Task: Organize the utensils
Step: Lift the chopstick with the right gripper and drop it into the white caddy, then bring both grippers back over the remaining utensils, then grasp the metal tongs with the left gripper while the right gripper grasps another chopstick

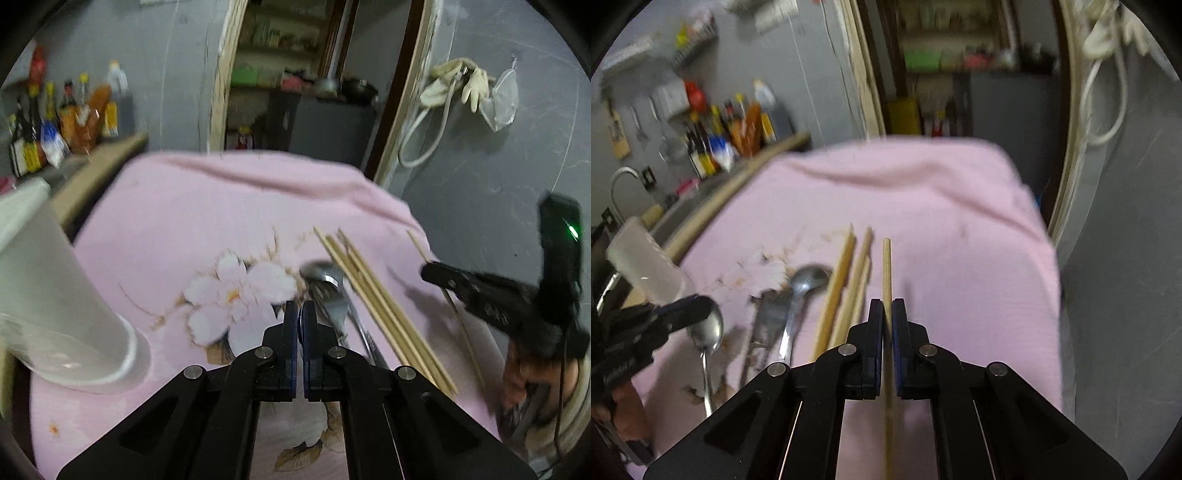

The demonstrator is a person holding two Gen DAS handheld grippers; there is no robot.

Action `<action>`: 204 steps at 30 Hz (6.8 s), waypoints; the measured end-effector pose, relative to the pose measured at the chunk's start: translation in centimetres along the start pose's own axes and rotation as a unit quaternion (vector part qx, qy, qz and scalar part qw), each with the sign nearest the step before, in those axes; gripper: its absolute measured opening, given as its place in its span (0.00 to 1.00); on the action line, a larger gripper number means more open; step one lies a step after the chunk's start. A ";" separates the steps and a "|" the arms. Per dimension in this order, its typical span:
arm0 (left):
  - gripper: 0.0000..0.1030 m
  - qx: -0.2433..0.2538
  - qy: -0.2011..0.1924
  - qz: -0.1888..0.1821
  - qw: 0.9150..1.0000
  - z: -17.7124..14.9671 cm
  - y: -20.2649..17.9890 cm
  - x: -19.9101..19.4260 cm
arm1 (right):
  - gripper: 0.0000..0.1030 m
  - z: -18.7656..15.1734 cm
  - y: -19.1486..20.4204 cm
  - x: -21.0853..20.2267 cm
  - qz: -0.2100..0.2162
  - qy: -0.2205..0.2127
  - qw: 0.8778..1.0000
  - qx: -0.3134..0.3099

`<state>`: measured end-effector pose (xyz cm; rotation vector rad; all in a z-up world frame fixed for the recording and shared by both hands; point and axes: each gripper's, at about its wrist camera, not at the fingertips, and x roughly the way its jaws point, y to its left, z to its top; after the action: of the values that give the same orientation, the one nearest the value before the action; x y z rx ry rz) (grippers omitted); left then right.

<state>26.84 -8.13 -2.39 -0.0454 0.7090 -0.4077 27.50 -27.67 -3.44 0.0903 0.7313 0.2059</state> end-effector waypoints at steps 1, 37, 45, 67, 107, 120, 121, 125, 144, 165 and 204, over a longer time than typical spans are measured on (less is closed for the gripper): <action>0.00 0.003 -0.012 0.004 1.000 -0.1 -0.3 -0.5 | 0.02 -0.4 0.3 -0.6 -0.003 -0.016 1.000 -0.003; 0.00 0.003 -0.278 0.323 0.904 6.0 15.8 -18.9 | 0.02 7.1 23.7 -7.6 0.142 -0.425 0.890 -0.086; 0.01 -0.010 -0.230 0.369 0.901 5.4 19.4 -14.1 | 0.02 6.9 26.7 -3.4 0.166 -0.402 0.895 -0.098; 0.12 -0.104 -0.123 0.188 0.969 4.4 20.5 -13.5 | 0.25 4.3 25.7 -0.2 0.137 -0.313 0.932 -0.121; 0.92 0.040 -0.092 -0.004 0.995 1.3 -3.2 -9.5 | 1.00 -3.5 4.4 -20.9 -0.097 -0.232 0.963 -0.102; 0.88 0.015 0.065 -0.013 0.998 -0.8 -1.0 -0.4 | 0.71 -4.6 2.6 -8.4 -0.040 -0.090 0.991 -0.089; 0.86 0.015 0.075 -0.017 0.997 -0.8 -0.9 0.2 | 0.67 -4.5 2.4 -7.9 -0.037 -0.082 0.992 -0.087; 0.66 0.001 0.112 -0.031 0.993 -0.4 -0.7 2.3 | 0.48 -4.4 1.4 -5.6 -0.027 -0.041 0.996 -0.076; 0.16 -0.041 0.163 -0.075 0.983 0.4 1.0 5.5 | 0.35 -3.3 1.4 -0.7 0.019 0.031 0.997 -0.071; 0.15 -0.018 0.186 -0.040 0.982 0.2 2.7 4.0 | 0.20 -0.5 1.0 3.6 0.019 0.073 0.996 -0.046; 0.09 0.047 0.009 0.045 0.998 0.4 -0.2 -1.0 | 0.03 -1.2 3.7 -3.2 -0.025 -0.121 0.989 -0.081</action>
<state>26.30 -8.00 -1.39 0.0778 0.7062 -0.3548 23.84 -24.71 -1.68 -0.0577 0.4715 0.2025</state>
